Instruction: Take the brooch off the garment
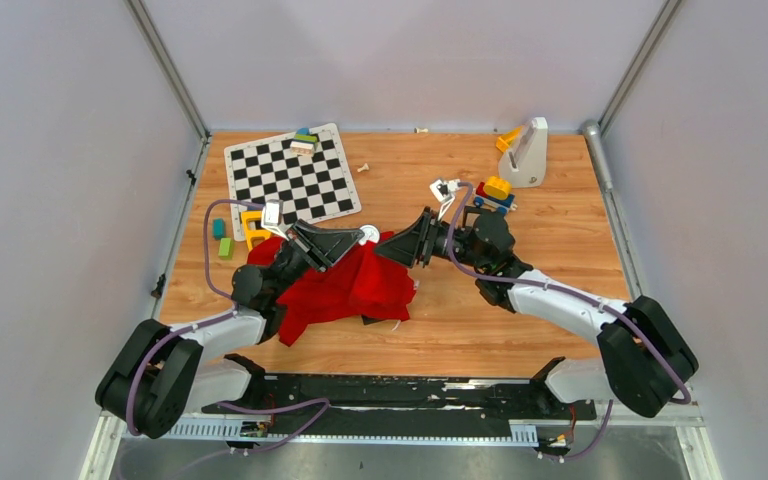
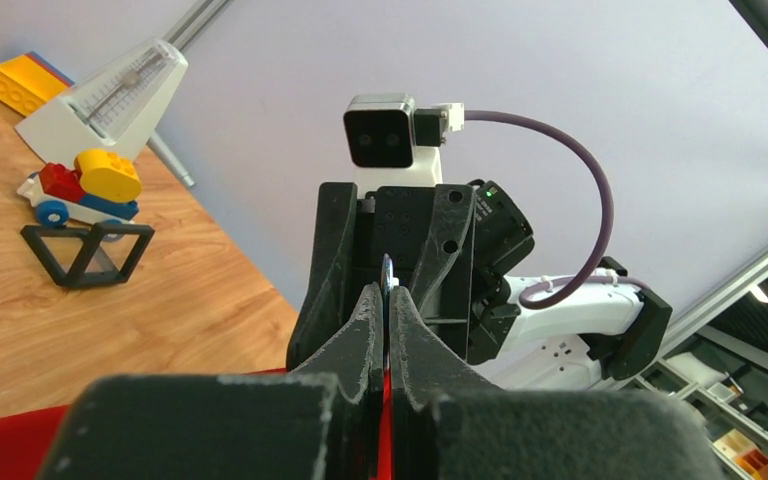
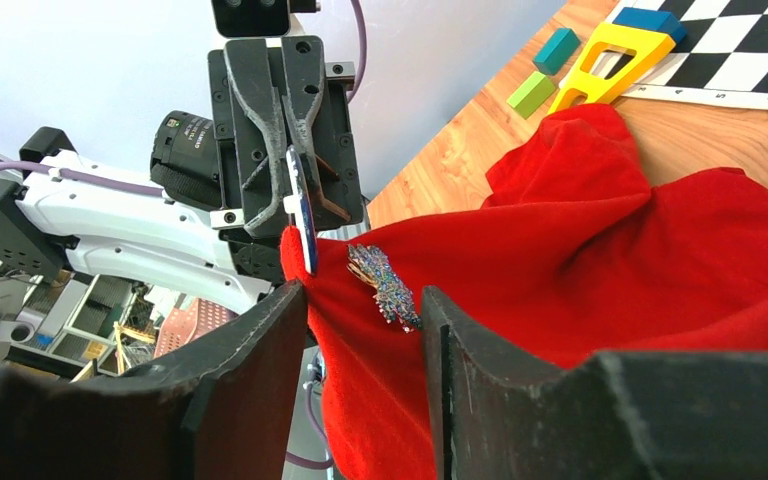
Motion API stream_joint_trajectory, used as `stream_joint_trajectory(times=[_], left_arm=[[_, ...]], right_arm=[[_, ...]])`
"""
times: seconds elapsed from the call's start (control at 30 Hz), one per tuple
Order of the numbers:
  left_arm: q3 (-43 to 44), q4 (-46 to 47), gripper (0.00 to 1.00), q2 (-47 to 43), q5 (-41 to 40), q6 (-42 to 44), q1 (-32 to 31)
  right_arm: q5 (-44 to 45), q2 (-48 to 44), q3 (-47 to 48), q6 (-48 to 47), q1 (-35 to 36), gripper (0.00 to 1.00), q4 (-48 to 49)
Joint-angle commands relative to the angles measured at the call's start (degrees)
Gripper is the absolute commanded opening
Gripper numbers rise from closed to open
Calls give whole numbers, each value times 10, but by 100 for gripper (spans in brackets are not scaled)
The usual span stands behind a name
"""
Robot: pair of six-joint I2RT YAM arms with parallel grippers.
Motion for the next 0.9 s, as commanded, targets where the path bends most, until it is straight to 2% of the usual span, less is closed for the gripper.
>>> stream_joint_trajectory(times=[0.0,0.17,0.3,0.53,0.57,0.63,0.7,0.8,0.83,0.87], left_arm=[[17,40,0,-16,2,-3,-3],[18,41,0,-18,2,-6,-3],[20,42,0,-17,4,-8,-3],[19,43,0,-19,5,-6,-3],[19,44,0,-18,5,-7,-3],[19,48,0,-17,5,-11,-2],[19,49,0,-19,4,-13,-2],[15,37,3,-28,7,-12,-1],[15,10,6,-32,18,-14,4],[17,-7,15,-43,27,-15,8]], right_arm=[[8,-5,-2,10,1,46,66],[-12,12,12,24,2,45,98],[-5,24,37,29,2,32,80],[-15,37,40,47,2,32,105],[-17,40,41,50,2,30,109],[-19,43,44,50,2,12,108],[-18,42,47,47,2,4,100],[-17,26,50,33,0,0,58],[-14,16,53,24,-1,0,31],[-11,7,58,17,-5,0,-4]])
